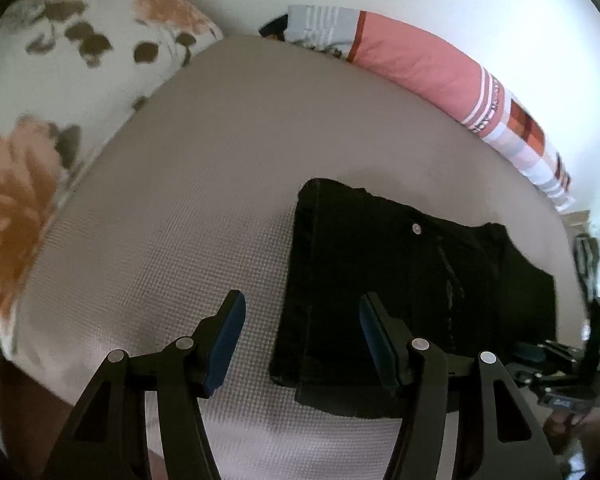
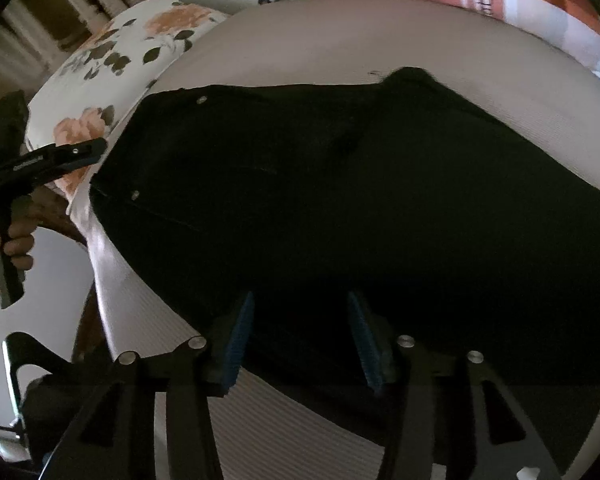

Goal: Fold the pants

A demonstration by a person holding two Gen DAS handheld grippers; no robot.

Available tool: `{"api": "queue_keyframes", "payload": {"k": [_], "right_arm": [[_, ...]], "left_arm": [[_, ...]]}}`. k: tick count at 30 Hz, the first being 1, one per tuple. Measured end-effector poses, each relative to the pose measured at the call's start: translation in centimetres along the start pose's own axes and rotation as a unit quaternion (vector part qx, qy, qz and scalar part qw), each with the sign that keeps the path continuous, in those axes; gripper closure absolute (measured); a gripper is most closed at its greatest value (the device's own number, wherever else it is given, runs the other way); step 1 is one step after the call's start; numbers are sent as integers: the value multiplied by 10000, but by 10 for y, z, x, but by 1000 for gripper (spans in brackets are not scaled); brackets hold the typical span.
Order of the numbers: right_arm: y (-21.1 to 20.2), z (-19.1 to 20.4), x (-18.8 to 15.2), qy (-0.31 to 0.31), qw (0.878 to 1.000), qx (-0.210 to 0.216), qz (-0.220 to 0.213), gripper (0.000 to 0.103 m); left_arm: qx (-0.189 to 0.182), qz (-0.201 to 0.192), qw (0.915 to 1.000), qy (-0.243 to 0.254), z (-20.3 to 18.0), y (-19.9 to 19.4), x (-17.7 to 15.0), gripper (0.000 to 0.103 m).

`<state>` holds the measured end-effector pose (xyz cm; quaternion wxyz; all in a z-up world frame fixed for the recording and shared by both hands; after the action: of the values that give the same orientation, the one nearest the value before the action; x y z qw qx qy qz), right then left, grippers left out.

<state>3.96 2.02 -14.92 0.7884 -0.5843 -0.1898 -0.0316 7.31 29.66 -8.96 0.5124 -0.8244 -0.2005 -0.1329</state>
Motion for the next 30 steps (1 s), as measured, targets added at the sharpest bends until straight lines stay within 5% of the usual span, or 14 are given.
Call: {"api": "queue_keyframes", "payload": {"k": [9, 22, 28, 30], "right_arm": [[-16, 1, 24, 373, 9985, 359, 181, 50], [-26, -21, 47, 1340, 9907, -34, 219, 46], [-19, -13, 57, 1565, 9875, 87, 188, 46], [-17, -8, 62, 1620, 9866, 144, 113, 46]], "left_arm": [[-1059, 741, 9913, -238, 27, 32, 14, 43], [-2873, 1924, 9369, -507, 41, 76, 46, 43], [-3403, 1758, 9237, -103, 33, 77, 42, 44], [-3492, 1755, 9205, -76, 29, 83, 40, 53]]}}
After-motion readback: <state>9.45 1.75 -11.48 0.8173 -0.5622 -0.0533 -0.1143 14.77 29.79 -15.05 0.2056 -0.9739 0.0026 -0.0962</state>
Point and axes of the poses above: each gripper's, at about its wrist camera, not at the fingertips, and y roughly the way its jaws point, z to its left, x to its top, the point moved 4 cm from there along y, roughly the way its jaws point, and after that the axes turned 10 degrees about -x, right-handed, at the moved point
